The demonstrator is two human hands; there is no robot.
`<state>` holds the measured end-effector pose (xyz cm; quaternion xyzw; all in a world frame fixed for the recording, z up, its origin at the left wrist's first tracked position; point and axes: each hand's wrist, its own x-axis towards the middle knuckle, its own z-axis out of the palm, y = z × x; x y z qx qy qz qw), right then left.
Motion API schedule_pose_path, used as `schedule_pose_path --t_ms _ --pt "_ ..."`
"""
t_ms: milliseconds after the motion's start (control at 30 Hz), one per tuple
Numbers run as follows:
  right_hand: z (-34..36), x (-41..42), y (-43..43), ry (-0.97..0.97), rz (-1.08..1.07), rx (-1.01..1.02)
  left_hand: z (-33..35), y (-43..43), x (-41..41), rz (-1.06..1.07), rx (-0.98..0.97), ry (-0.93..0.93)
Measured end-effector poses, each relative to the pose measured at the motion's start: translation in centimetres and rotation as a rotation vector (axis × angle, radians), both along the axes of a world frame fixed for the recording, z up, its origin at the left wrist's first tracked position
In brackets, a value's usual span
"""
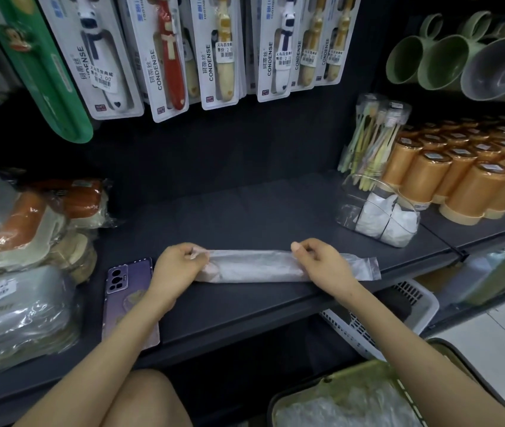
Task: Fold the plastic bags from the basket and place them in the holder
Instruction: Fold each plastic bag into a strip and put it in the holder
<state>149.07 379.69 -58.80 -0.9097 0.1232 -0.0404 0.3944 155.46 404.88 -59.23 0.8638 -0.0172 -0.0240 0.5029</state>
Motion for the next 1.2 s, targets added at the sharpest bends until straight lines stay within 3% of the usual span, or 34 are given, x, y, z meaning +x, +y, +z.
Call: schedule_pose_path --t_ms 100,200,300,333,400,433,567,667,700,767,833,967,1200 --pt "0.2 0.1 0.1 0.047 -0.026 0.061 -0.1 -0.5 0.1 0.030 0.120 -0.052" --pt "0.1 0.2 0.2 0.067 -0.034 -0.049 0.1 -0.8 0.0 0.054 0.199 -0.050" --pt "0.2 0.1 0.4 0.061 -0.032 -0.101 0.5 -1.2 -1.1 0.088 0.595 -0.379" --pt "0.2 0.1 0.4 0.056 -0.023 -0.112 0.3 -1.6 -1.6 0.038 0.714 -0.528" --pt "0.3 0.1 0.3 0.058 -0.013 -0.109 -0.3 -3.0 -2.5 -0.127 0.807 -0.658" --pt "0.3 0.1 0.3 0.064 -0.008 -0.107 -0.5 -3.7 -3.0 -0.204 0.834 -0.628" --pt "0.2 0.2 0.2 0.072 0.006 -0.128 -1.4 -5.4 -3.7 -0.353 0.938 -0.191" --pt "0.6 0.2 0.2 0.054 -0.001 -0.067 -1.8 -5.5 -3.6 -0.365 0.951 -0.128" --pt "0.7 0.0 0.4 -0.050 -0.035 -0.168 -2.0 -5.4 -3.6 -0.366 0.947 -0.131" --pt "0.4 0.0 1.0 -0.395 -0.088 -0.572 -2.2 -5.4 -3.6 -0.359 0.940 -0.130" --pt "-0.5 -0.3 2.7 -0.502 0.013 -0.749 -2.3 -5.4 -3.6 -0.353 0.926 -0.141" --pt "-2.9 -0.9 4.6 -0.137 0.290 -0.774 -2.4 -5.4 -3.5 -0.354 0.921 -0.145" --pt "-1.9 -3.3 -3.5 0.207 0.180 -0.735 -2.4 -5.3 -3.5 -0.355 0.936 -0.140"
